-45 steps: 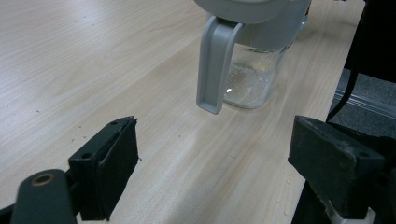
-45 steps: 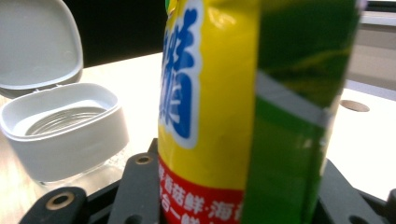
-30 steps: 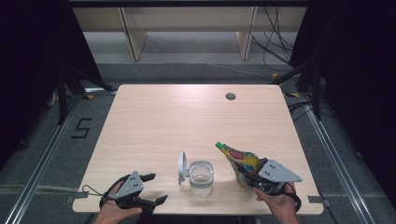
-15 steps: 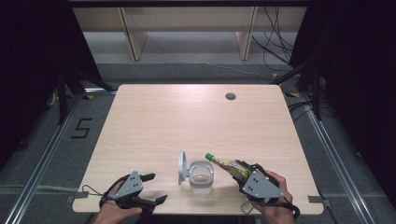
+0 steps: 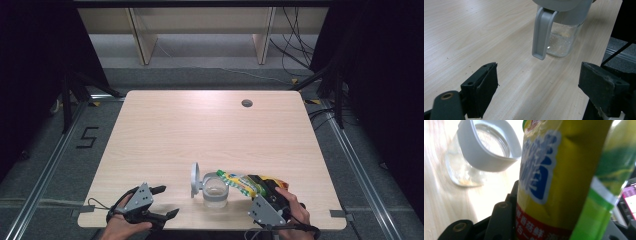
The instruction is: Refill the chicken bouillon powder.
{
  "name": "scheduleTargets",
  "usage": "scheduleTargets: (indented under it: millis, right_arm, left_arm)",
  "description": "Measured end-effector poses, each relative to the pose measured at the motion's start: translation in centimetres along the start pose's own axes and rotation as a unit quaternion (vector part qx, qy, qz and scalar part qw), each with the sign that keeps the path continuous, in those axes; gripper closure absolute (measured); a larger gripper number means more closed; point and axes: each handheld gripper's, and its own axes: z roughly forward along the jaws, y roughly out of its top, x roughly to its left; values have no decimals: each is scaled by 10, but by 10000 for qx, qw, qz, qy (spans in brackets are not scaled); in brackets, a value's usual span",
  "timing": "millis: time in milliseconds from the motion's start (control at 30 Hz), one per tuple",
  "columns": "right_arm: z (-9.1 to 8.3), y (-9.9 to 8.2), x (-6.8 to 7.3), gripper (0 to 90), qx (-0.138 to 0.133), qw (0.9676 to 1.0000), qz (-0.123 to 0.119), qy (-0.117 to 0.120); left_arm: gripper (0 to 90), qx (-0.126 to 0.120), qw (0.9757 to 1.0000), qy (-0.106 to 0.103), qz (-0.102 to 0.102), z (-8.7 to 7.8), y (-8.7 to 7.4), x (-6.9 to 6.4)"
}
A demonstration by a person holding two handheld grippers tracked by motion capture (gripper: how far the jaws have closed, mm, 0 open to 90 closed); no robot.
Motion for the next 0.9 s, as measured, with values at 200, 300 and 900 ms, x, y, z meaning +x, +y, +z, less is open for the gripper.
scheduleTargets:
  millis: [200, 300, 900]
  right_arm:
    - [1, 2, -1, 626, 60, 9983, -560, -150]
    - [1, 5, -2, 626, 68, 9968, -789, -143]
    - [2, 18, 16, 630, 554, 9743, -2108, -568]
  left_arm:
    - [152, -38, 10000, -3, -61, 1, 0, -1]
    - [152, -40, 10000, -1, -65, 1, 0, -1]
    - [152, -4, 9999, 34, -159, 1, -1, -1]
